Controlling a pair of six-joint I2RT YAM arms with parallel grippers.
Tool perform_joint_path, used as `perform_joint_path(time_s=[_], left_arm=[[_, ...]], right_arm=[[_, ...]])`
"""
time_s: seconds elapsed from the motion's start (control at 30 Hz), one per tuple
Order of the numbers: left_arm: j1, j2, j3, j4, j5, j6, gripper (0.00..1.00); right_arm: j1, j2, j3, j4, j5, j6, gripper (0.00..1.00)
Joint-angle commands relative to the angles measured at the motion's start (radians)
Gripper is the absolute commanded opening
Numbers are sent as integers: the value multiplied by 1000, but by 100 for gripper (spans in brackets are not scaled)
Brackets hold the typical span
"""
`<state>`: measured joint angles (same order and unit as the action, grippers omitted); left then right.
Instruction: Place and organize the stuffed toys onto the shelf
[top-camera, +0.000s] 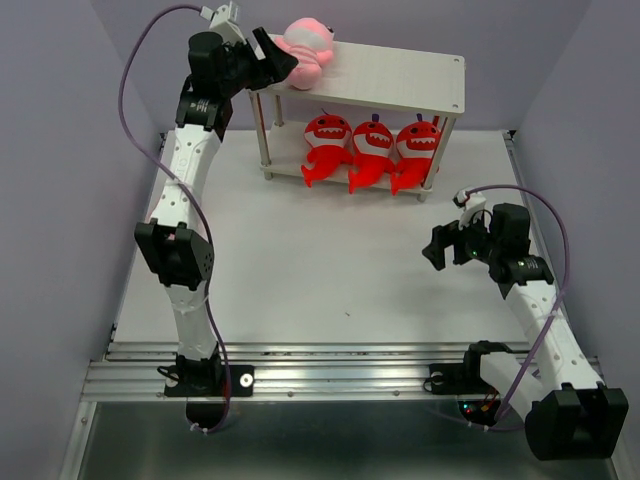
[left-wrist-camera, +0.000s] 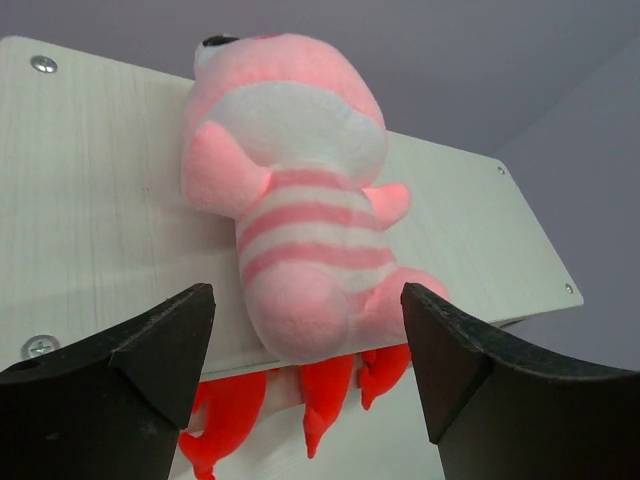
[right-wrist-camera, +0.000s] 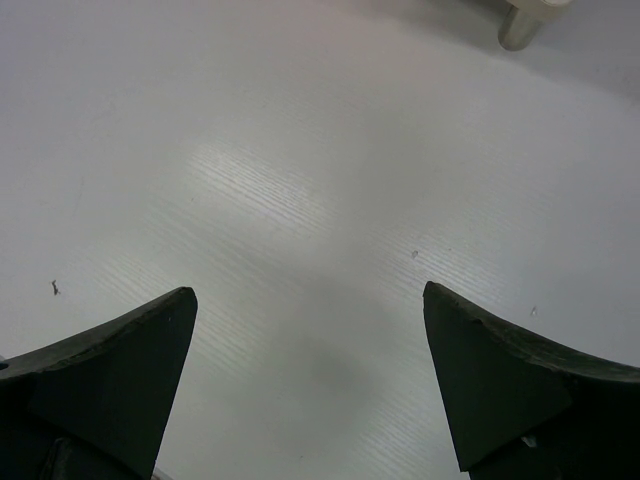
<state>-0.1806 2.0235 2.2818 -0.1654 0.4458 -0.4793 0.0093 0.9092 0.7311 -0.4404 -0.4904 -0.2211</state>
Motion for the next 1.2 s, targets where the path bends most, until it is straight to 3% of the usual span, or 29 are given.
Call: perform_joint_path(time_s=[0.0, 0.23, 0.3, 0.47, 0.57, 0.63, 0.83, 1.17], left_arm=[[18, -135, 2, 47, -6, 8, 86], [30, -291, -128, 32, -42, 83, 87], [32, -412, -279, 32, -137, 113, 86], [68, -744, -838, 153, -338, 136, 86], [139, -951, -1069, 135, -455, 111, 88], [191, -996, -1162, 120, -490, 105, 88], [426, -968, -1369, 104, -480, 125, 88], [533, -746, -1394, 145, -429, 183, 86]], right_arm=[[-17, -6, 1, 48, -17, -14, 100], [-26, -12, 2, 37, -42, -34, 100], [-26, -21, 4, 16, -82, -69, 100], [-26, -46, 2, -20, -160, -126, 100], [-35, -46, 4, -26, -175, -136, 100], [-35, -43, 4, -27, -177, -136, 100], [-35, -44, 5, -29, -183, -138, 100], [-35, -47, 5, -32, -183, -139, 100]])
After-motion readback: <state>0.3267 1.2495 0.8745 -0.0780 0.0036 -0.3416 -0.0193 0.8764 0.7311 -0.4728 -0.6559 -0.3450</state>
